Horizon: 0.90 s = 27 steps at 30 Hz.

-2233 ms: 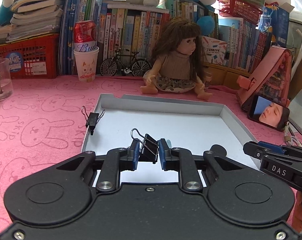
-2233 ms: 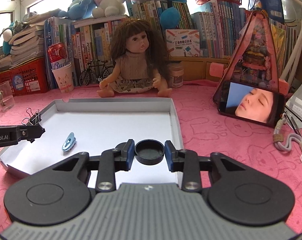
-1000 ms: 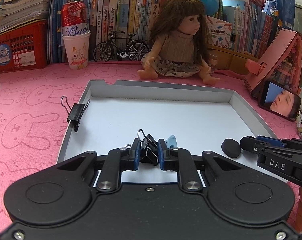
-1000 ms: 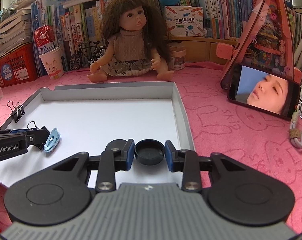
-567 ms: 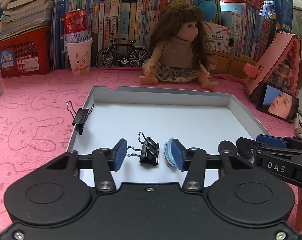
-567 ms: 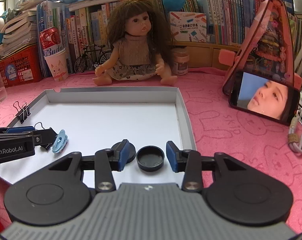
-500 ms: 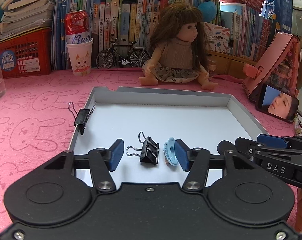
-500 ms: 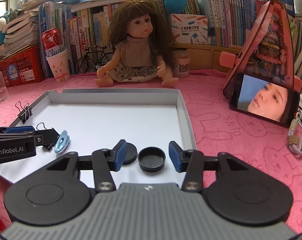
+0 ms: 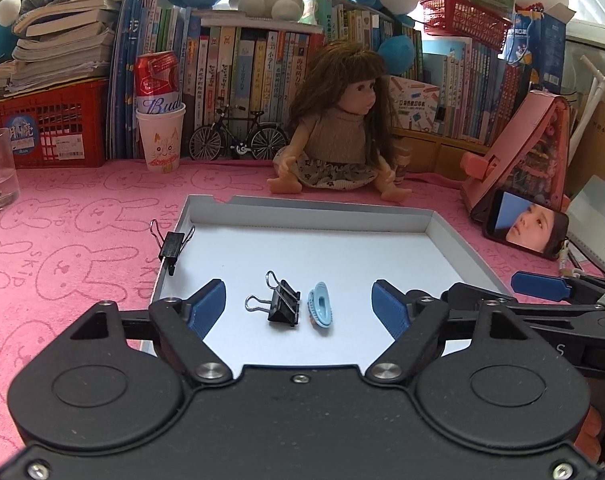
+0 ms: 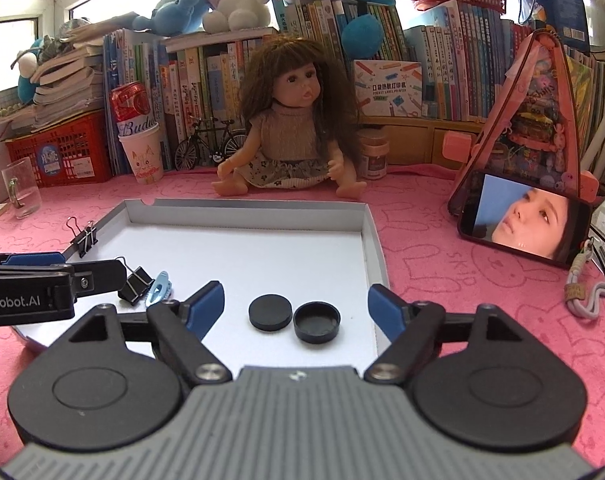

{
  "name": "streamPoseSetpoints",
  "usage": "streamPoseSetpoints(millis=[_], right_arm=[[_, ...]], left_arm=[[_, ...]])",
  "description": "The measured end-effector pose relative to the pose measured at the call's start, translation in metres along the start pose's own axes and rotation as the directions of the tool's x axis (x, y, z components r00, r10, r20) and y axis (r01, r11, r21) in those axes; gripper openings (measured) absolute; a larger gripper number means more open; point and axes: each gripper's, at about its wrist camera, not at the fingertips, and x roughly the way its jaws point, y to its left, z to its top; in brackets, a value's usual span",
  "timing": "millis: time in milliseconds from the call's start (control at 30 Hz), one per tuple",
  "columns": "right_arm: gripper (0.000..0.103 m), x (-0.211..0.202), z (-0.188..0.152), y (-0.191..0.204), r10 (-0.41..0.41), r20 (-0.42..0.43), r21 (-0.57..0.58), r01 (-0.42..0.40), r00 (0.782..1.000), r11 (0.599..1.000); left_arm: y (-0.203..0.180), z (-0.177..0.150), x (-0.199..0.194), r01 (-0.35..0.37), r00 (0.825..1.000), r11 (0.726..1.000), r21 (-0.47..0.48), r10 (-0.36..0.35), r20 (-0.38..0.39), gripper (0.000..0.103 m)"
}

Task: Organize rigid objects
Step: 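Open the left gripper to drop the binder clip while the right releases the cup beside the lid, then withdraw both grippers and move the left gripper toward the blue clip on the black cap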

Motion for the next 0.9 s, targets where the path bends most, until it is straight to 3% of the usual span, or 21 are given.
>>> streamPoseSetpoints(millis=[367,900], right_arm=[[0.097,-0.027,-0.007,0.001,0.032,0.039,-0.008,-0.032,0.999,0.999],[0.102,-0.063,-0.031,0.008,0.065,0.079,-0.071,-0.059,0.995,0.996]], left_arm=[[0.0,-0.012,-0.034,0.034,0.999,0.999,-0.025,-0.033,0.041,0.082],[-0.001,-0.042,-0.07,0.092,0.994,0.996,-0.004,-0.091,0.06,0.082]])
